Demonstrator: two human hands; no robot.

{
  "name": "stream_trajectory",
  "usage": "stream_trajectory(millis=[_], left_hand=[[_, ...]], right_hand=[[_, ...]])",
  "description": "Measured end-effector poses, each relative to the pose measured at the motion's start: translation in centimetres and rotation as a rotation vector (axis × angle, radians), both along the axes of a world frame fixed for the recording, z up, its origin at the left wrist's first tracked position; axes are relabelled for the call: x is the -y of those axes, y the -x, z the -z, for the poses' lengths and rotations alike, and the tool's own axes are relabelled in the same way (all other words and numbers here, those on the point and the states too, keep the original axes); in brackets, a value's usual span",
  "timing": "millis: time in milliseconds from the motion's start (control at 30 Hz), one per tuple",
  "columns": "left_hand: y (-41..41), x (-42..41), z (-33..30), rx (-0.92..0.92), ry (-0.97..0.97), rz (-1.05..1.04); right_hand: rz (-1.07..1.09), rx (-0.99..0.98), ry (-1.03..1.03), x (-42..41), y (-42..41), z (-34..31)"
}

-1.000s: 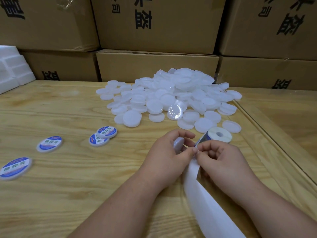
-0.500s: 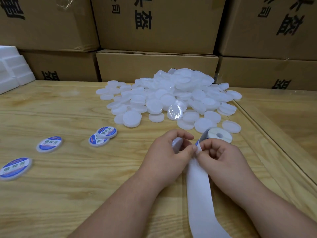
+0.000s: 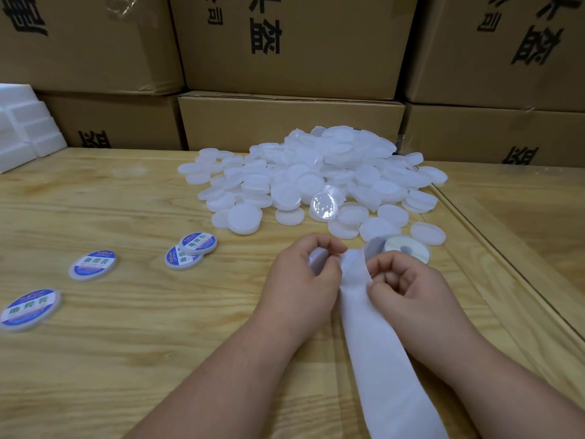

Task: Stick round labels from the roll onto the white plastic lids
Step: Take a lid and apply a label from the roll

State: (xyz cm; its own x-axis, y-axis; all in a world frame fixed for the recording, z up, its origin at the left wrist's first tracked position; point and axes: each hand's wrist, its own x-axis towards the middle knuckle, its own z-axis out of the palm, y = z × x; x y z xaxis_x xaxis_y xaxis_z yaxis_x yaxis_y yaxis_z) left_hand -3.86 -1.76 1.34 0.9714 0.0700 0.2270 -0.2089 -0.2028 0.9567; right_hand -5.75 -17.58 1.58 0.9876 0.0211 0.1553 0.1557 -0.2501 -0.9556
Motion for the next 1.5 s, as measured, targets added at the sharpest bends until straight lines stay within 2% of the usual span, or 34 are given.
stream_trajectory(millis=[233,333,467,567,700,900,1033,1167,1267,1367,1500], left_hand=[[-0.6,-0.7,-0.2,-0.024,0.163,-0.247],[-0.4,-0.4,-0.3,-0.005,0.098,-0.187],[0.3,0.0,-0.6,0.064,-0.075,-0.102],[0.3,-0.1,-0.7,0.073,-0.070,-0.113],[0.4,-0.2,-0.5,0.088,-0.107,-0.056],[0.5,-0.1,-0.2,0.126,-0.177,0.036],[0.0,-0.5,-0.4,0.130,-0.097,-0.136],[-0.7,-1.4,-0.7,0.022,0.247,-0.332],[-0.8,-2.1,-1.0,-0.058,0.425,-0.293],[-0.5,-1.8,-1.1,-0.067,0.402,-0.192],[-0.2,-1.0,-0.7,-0.029,0.203,-0.059]], right_hand=[[0.026,-0.025,-0.057,-0.2,-0.1,0.1],[-0.040,-0.003,-0.126,-0.3,0.3,-0.5],[-0.068,0.075,0.002,-0.2,0.5,-0.6],[-0.042,0.058,0.057,-0.2,0.4,-0.3],[-0.105,0.029,-0.033,-0.1,0.7,-0.6],[-0.074,0.010,0.101,0.0,0.5,-0.3],[-0.046,-0.016,0.103,-0.1,0.4,-0.4],[-0.029,-0.031,0.119,0.0,0.3,-0.4],[-0.031,-0.013,0.088,-0.1,0.6,-0.4],[-0.014,0.078,0.016,-0.3,0.6,-0.4],[0.001,0.220,-0.071,-0.5,0.5,-0.1]])
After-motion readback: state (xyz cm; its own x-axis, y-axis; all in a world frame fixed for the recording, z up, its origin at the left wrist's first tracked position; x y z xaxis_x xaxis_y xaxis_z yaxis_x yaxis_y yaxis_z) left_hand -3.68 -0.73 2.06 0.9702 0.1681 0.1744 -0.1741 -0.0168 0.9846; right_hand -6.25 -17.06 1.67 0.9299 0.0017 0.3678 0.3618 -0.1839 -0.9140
